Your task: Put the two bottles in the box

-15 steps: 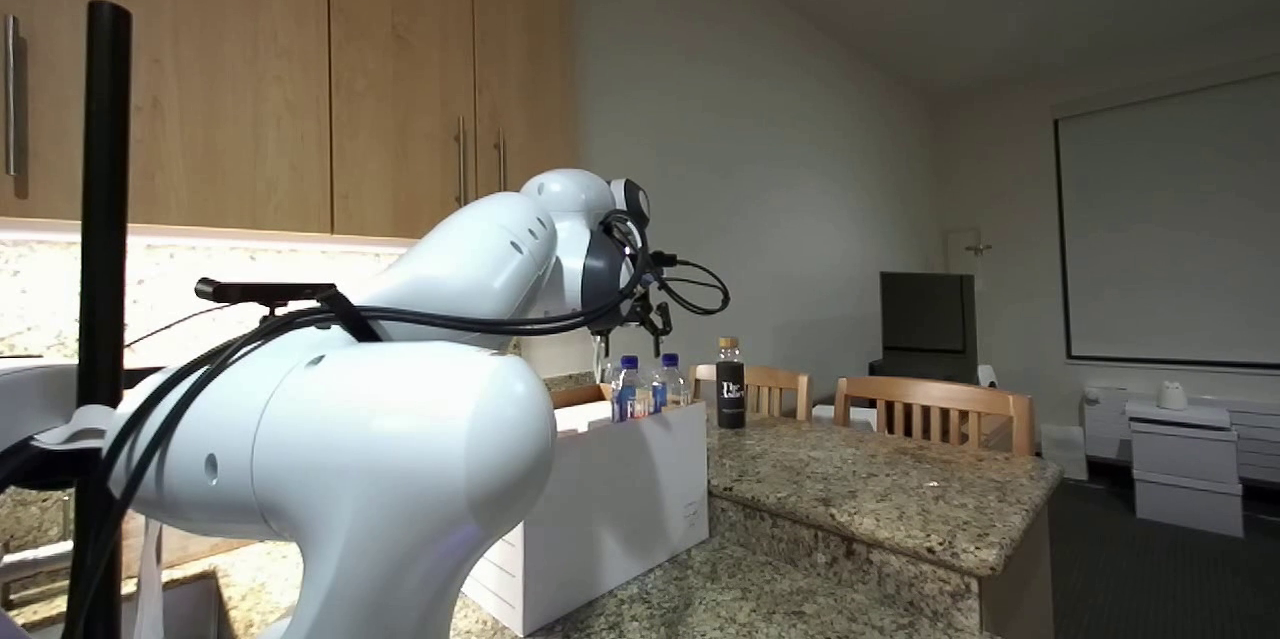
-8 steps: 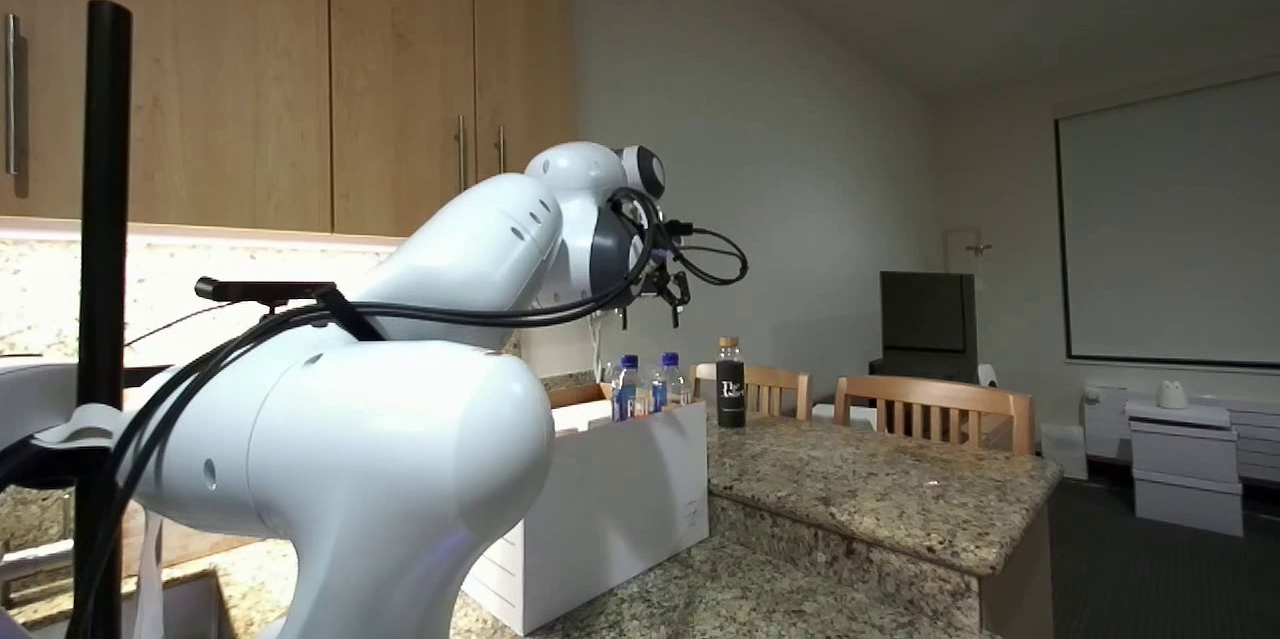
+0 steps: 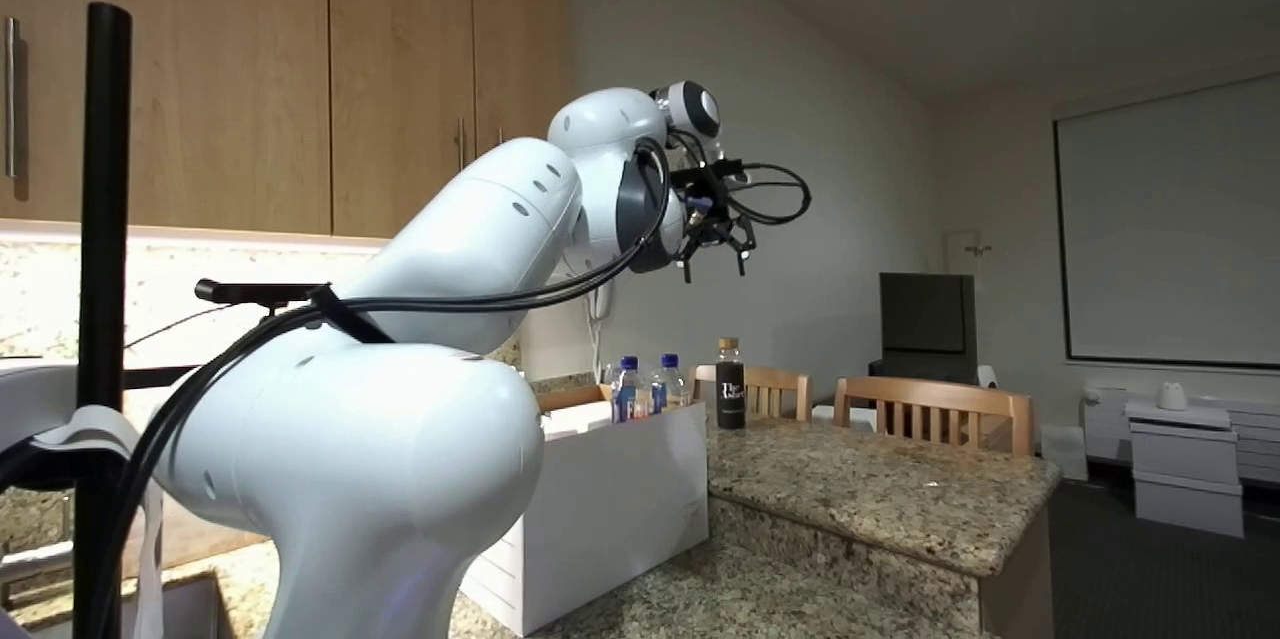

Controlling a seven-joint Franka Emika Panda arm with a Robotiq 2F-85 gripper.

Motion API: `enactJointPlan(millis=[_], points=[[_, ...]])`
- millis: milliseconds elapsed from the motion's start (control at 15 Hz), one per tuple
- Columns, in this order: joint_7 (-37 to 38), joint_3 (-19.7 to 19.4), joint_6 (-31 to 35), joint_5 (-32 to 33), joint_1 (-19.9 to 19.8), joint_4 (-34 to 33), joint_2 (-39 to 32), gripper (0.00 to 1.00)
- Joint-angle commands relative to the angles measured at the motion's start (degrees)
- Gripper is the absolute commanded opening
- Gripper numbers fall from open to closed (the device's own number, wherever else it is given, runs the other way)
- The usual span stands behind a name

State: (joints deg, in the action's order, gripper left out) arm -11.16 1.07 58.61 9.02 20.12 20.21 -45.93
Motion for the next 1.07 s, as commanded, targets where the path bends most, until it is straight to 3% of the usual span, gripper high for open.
enactJointPlan(millis=[0,733,800,1000], points=[[6.2,-0.8,-0.7,-1.5,-3.8,0.6,3.0,1.00],[17.2,-1.6,2.1,-4.2,-14.1,0.2,7.9,1.00],[15.0,-2.4,2.0,-2.4,-12.5,0.9,7.5,1.00],[15.0,-2.3,2.0,-3.2,-13.9,0.8,7.9,1.00]])
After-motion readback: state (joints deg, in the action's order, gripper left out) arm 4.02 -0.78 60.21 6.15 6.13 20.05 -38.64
